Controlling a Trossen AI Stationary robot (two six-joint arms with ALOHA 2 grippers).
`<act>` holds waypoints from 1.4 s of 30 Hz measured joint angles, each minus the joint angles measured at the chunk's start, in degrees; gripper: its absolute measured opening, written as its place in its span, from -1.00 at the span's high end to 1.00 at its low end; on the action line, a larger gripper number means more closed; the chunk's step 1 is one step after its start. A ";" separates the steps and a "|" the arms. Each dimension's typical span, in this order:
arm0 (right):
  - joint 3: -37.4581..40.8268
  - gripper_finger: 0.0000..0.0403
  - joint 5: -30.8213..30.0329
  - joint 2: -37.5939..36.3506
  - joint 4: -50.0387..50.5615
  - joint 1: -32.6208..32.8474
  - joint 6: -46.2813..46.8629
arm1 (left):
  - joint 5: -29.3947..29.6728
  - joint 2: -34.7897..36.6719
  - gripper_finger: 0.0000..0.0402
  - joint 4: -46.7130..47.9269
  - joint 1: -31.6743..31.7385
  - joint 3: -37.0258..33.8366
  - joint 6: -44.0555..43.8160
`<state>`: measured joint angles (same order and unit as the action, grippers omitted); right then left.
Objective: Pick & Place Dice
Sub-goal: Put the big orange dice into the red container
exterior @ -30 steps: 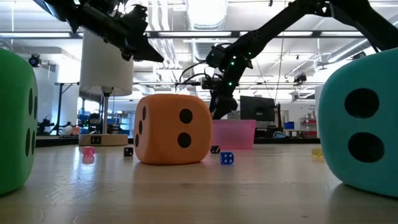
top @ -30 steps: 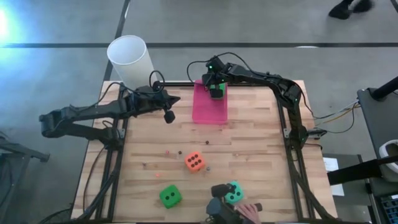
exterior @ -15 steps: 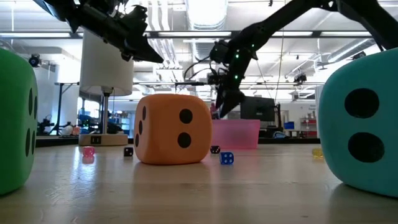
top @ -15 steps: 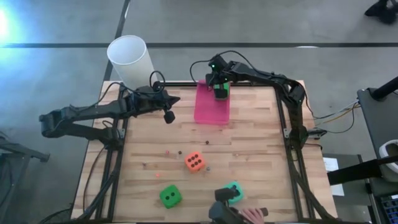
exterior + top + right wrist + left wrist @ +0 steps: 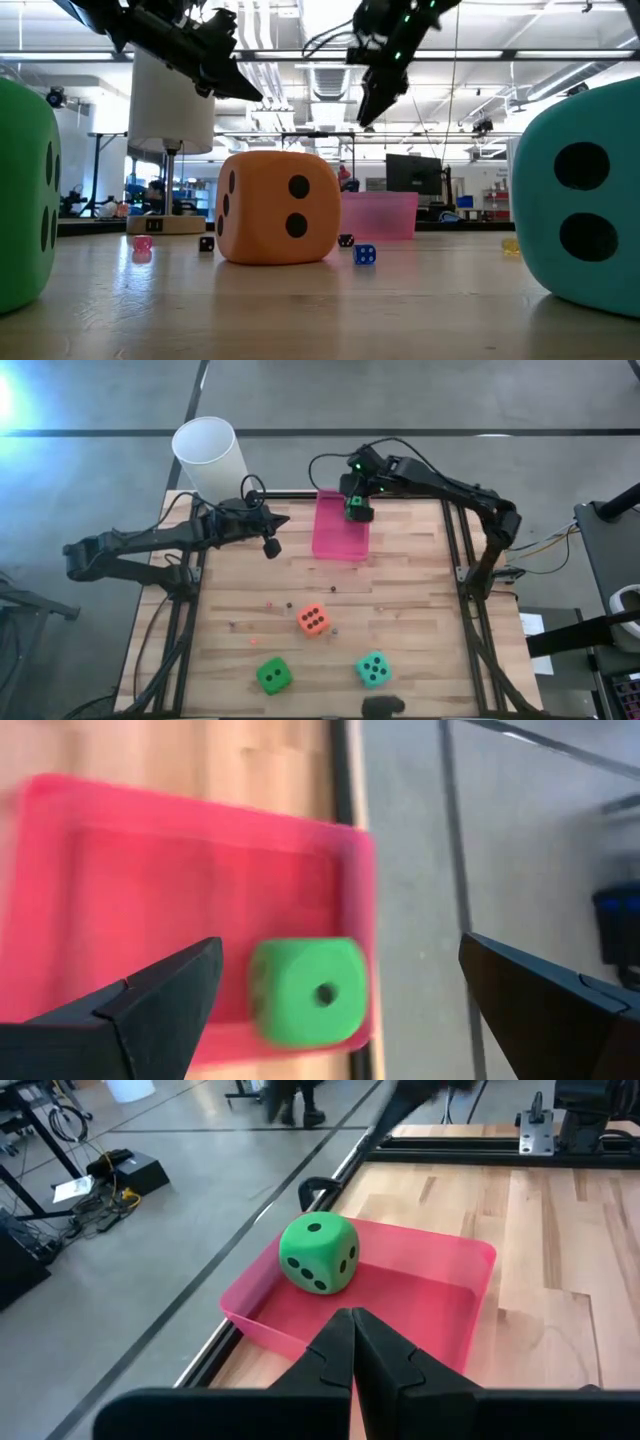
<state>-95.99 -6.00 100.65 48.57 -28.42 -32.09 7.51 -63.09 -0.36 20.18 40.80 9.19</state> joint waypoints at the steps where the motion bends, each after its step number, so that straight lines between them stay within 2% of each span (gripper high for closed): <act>1: 0.38 -0.99 -0.02 -0.97 1.27 0.97 -0.16 | 0.00 0.00 0.97 0.00 0.01 0.00 0.00; 12: 10.55 -0.99 0.02 -10.99 2.67 10.36 -0.79 | -0.01 0.00 0.97 -0.24 -0.01 0.00 0.01; 19: 17.54 -0.99 0.32 -17.68 2.65 14.21 3.70 | -0.02 0.00 0.97 0.31 -0.06 0.00 3.45; 22: 20.25 -0.99 1.68 -21.32 2.57 14.71 5.96 | -0.03 0.00 0.97 0.64 -0.06 0.00 4.20; 29: 26.18 -0.99 10.65 -30.32 0.30 14.82 6.67 | -0.04 0.00 0.97 1.38 -0.23 0.00 4.41; 33: 29.05 -0.99 11.20 -33.95 -1.13 14.97 6.51 | -0.04 0.00 0.97 1.09 -0.23 0.00 5.21; 36: 30.89 -0.99 11.18 -35.85 -2.02 14.97 5.20 | -0.61 0.00 0.97 1.20 -0.77 0.00 9.12; 42: 33.61 -0.99 11.08 -37.06 -4.23 14.97 5.11 | -1.13 -0.02 0.97 1.43 -4.80 0.53 11.66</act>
<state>-62.38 5.08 63.59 44.34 -13.45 -26.98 6.38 -63.11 1.07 15.38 41.33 20.85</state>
